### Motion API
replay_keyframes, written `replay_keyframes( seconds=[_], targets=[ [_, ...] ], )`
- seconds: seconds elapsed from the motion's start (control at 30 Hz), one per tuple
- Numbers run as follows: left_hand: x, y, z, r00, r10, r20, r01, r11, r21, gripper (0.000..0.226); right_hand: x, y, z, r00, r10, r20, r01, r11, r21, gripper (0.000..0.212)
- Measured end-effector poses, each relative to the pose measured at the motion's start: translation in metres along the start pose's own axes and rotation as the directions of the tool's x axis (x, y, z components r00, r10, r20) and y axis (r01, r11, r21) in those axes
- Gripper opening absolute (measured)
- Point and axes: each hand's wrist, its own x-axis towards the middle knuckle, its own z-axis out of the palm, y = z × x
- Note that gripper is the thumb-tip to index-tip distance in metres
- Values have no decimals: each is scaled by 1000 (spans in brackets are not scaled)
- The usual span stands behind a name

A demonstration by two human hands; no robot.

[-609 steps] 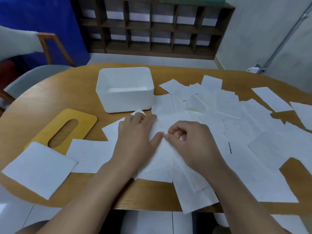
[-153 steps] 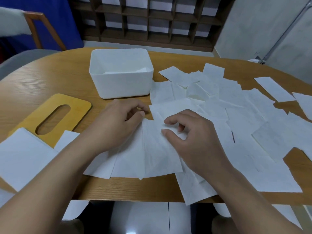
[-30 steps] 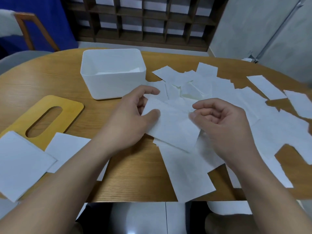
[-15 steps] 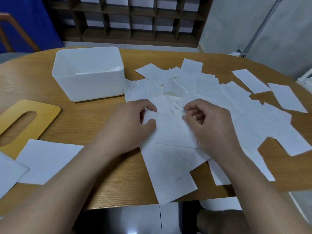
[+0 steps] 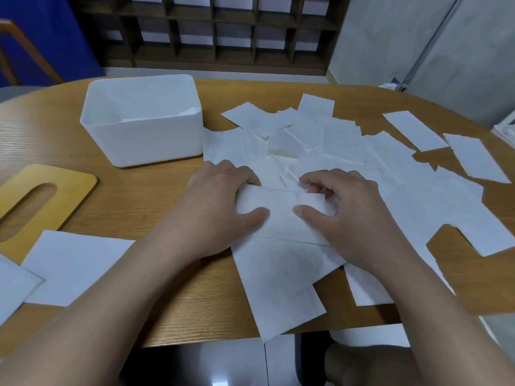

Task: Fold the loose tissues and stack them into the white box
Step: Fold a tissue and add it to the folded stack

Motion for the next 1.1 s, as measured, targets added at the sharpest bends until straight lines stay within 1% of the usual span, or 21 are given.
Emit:
replay_keyframes(
  seconds=[0.1,0.23,0.33,0.47,0.53,0.6,0.67,0.77,0.87,0.93,1.0,1.03,1.1],
  targets=[
    [0,1,-1,1000,-2,11,2,999,-37,31,0,-3,0,1000,-2,13,3,999,-38,29],
    [-3,4,-2,999,52,-18,-53,992,-113,23,0,-7,0,999,17,27,-16,999,-49,15],
    [-6,6,-4,991,122,-57,-129,983,-129,21,-1,-11,-3,1000,26,17,-26,1000,5,15],
    [-10,4,-5,982,156,-111,-174,968,-179,21,-4,-17,-6,999,-40,-15,41,997,69,21],
    [-11,2,-6,983,142,-116,-166,958,-232,23,-6,-18,-8,996,-80,-33,83,989,120,20],
    [-12,-3,-8,988,112,-108,-141,939,-313,25,-9,-22,-10,998,-66,-16,67,978,200,17],
    [-14,-7,-9,993,88,-80,-112,921,-373,31,-10,-26,-10,999,-43,1,42,970,238,16],
    [-15,-10,-10,997,70,-40,-80,934,-348,36,-9,-29,-9,999,-33,-35,41,964,264,16],
    [-15,-11,-11,998,42,-37,-52,931,-360,27,-8,-32,-10,998,7,-66,18,931,366,15],
    [-15,-12,-12,999,21,-34,-34,888,-459,21,-8,-34,-10,995,53,-88,-8,892,451,19],
    [-15,-12,-13,1000,6,-25,-20,786,-618,18,-6,-37,-10,990,98,-104,-26,842,539,28],
    [-16,-12,-14,1000,-5,-30,-16,740,-673,19,-5,-40,-9,989,117,-93,-39,804,594,33],
    [-18,-13,-17,998,-25,-53,-22,683,-730,21,-1,-46,-7,987,153,-43,-78,704,706,42]
  ],
)
